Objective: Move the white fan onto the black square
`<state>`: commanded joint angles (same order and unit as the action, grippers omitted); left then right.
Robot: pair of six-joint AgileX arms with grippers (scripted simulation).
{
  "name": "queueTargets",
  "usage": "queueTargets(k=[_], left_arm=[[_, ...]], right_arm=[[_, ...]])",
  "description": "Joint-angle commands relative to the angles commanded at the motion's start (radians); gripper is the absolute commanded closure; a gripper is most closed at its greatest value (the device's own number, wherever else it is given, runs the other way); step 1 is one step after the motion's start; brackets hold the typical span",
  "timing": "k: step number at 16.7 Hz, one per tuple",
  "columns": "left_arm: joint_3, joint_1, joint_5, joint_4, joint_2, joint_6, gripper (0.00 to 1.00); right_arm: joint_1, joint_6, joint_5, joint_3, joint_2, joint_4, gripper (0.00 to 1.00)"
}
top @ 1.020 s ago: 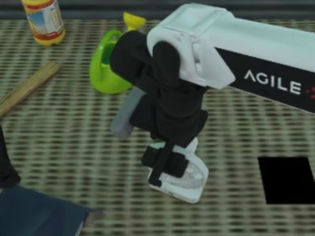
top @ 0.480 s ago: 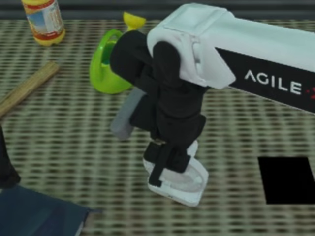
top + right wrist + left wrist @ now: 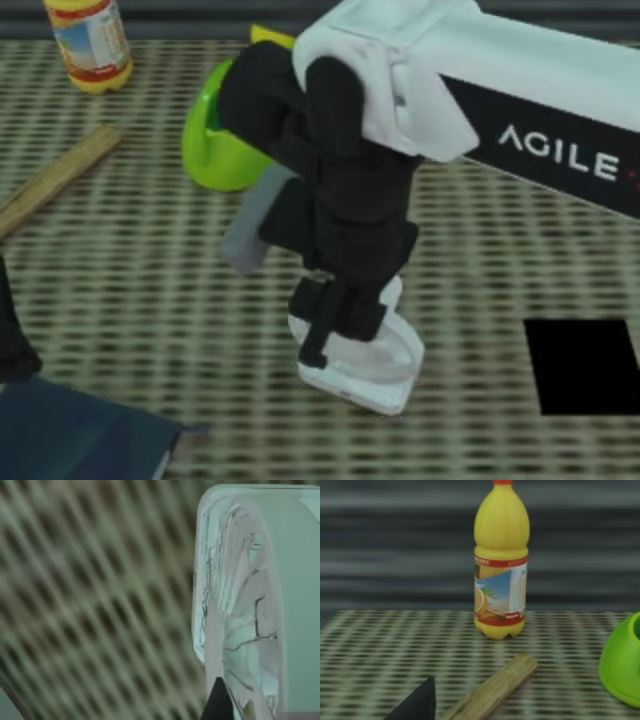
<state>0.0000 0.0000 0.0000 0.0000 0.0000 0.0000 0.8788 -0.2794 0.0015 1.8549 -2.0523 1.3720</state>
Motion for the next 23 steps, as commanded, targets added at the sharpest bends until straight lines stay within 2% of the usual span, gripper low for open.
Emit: queueTargets(k=[5, 9, 12, 15, 23], left_arm=[[0.0, 0.0, 0.0, 0.0, 0.0, 0.0, 0.0], [0.0, 0.0, 0.0, 0.0, 0.0, 0.0, 0.0], [0.0, 0.0, 0.0, 0.0, 0.0, 0.0, 0.0], [0.0, 0.0, 0.0, 0.0, 0.0, 0.0, 0.0], [0.0, 0.0, 0.0, 0.0, 0.0, 0.0, 0.0]], right_arm=[[0.003, 0.0, 0.0, 0.145, -0.007, 0.132, 1.0], [-0.003, -0.001, 0.0, 0.142, -0.004, 0.131, 1.0], [-0.041, -0.067, -0.001, 0.09, 0.026, 0.129, 1.0], [-0.129, -0.23, -0.002, -0.013, 0.103, 0.114, 1.0], [-0.45, -0.832, -0.009, -0.39, 0.418, 0.027, 1.0]])
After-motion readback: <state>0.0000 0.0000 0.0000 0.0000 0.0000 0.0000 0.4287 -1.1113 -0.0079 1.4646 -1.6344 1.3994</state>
